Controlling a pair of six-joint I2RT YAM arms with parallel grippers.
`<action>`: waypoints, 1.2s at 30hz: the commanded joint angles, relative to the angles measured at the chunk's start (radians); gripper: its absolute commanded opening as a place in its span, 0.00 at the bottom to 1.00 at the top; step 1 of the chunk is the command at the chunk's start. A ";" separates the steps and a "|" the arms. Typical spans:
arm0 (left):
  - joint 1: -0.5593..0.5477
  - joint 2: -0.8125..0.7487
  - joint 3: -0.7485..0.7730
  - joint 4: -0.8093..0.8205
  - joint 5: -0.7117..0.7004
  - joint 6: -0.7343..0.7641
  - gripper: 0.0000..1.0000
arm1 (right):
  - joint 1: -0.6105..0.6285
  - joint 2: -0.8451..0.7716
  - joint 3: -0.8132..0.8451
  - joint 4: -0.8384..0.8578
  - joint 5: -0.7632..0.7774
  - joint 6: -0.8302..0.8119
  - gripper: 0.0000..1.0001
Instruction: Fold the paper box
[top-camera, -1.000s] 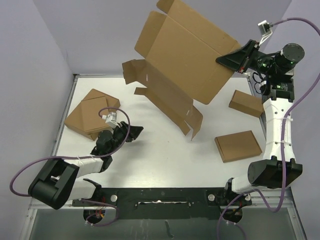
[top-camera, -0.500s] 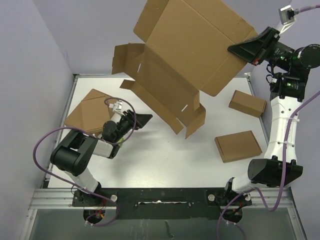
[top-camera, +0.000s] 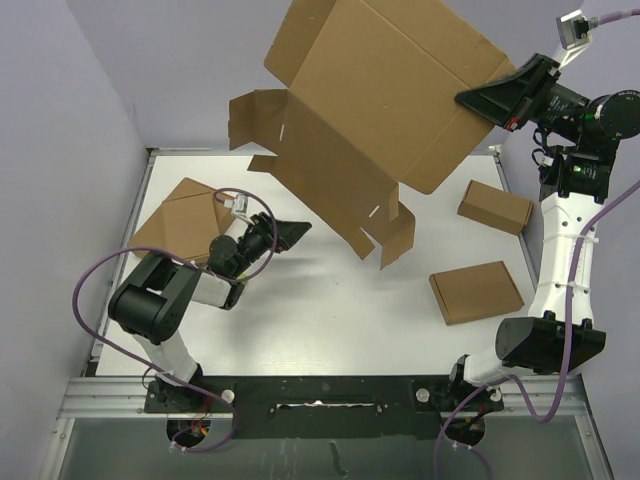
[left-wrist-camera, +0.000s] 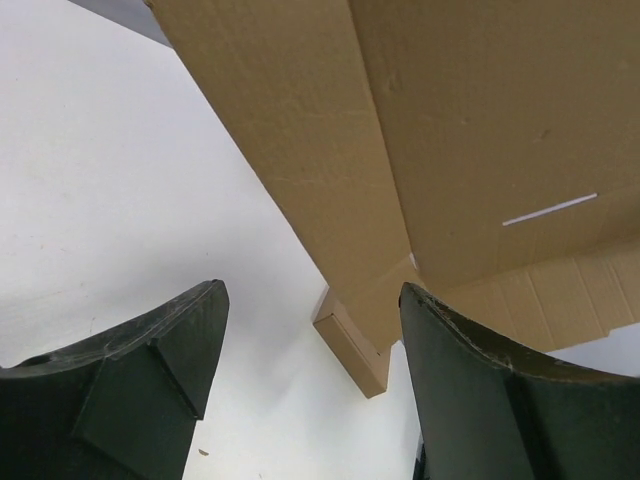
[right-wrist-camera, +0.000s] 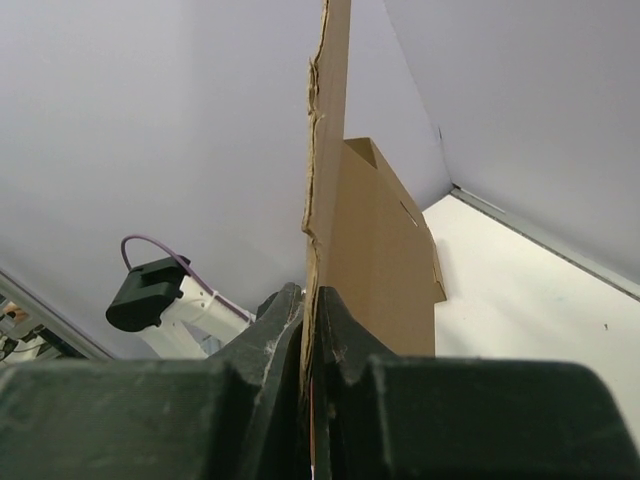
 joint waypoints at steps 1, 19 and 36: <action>-0.003 0.049 0.068 0.103 0.014 -0.026 0.70 | -0.005 -0.022 0.000 0.060 0.022 0.029 0.00; 0.001 0.124 0.205 0.105 0.022 -0.070 0.22 | -0.022 -0.018 -0.037 0.035 0.015 -0.017 0.00; 0.046 -0.337 0.110 -1.026 0.055 0.103 0.00 | -0.009 -0.136 -0.430 -0.663 0.149 -0.944 0.00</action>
